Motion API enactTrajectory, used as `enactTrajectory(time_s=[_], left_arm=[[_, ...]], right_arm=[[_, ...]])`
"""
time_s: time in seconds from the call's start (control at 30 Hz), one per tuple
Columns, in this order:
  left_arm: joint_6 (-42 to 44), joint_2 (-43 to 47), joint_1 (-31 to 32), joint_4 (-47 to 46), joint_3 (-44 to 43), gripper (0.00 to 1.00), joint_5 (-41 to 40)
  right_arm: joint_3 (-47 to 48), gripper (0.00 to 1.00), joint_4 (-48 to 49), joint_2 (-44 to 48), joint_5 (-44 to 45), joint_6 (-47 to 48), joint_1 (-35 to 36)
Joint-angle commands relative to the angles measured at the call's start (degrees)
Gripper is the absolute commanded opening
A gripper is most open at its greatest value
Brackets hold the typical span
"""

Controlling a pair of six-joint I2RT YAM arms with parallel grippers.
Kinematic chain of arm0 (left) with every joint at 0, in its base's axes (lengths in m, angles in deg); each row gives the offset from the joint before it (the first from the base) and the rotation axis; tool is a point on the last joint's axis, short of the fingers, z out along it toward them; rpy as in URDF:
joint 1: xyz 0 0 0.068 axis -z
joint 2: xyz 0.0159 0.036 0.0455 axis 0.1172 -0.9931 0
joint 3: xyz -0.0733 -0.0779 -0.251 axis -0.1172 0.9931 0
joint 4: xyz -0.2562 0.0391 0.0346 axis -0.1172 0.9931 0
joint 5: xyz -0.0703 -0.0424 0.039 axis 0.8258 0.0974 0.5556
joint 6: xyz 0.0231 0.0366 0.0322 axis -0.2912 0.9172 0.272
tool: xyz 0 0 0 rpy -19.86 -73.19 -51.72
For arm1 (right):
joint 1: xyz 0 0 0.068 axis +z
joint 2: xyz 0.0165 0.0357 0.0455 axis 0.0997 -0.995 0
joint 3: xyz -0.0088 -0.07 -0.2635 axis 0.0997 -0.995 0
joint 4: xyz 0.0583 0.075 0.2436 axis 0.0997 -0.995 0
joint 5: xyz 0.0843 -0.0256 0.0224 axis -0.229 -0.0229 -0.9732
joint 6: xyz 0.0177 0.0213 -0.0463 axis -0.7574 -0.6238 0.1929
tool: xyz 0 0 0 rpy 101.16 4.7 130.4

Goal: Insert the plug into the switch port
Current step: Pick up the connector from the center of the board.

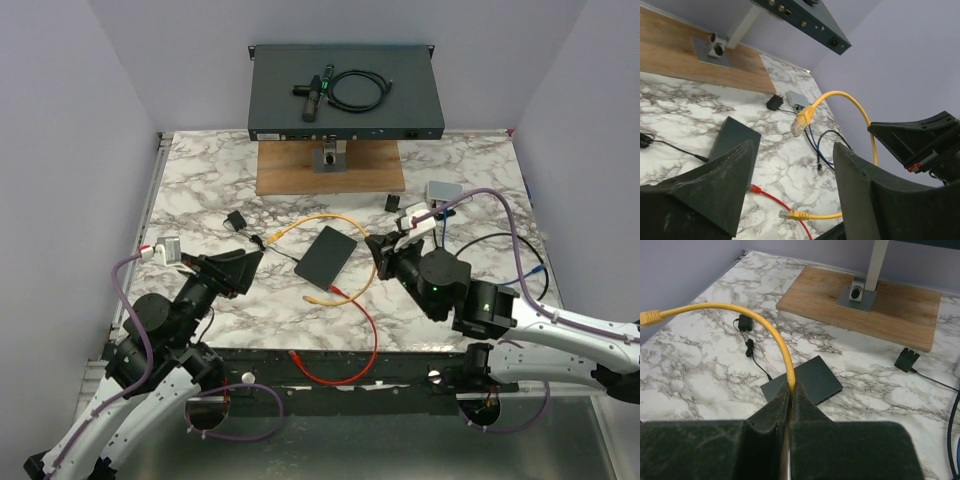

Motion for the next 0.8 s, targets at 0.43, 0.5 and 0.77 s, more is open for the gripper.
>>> enactTrajectory(time_s=[0.43,0.5,0.77], left_arm=[[-4.67,-6.24,-0.29,-14.10,1.77,0.42,13.95],[-4.79,-6.16,-0.33,-13.96,1.75,0.40,14.04],[-5.41,-6.67,-0.27,-13.98,1.72,0.36,14.10]], right_arm=[[1.39,0.01,-15.02,9.35,-4.32,-2.95,0.35],[1.59,0.01,-15.56,10.17,-4.53,-3.12,0.34],[3.98,0.01,-17.24,11.94,-6.11,-2.97,0.30]])
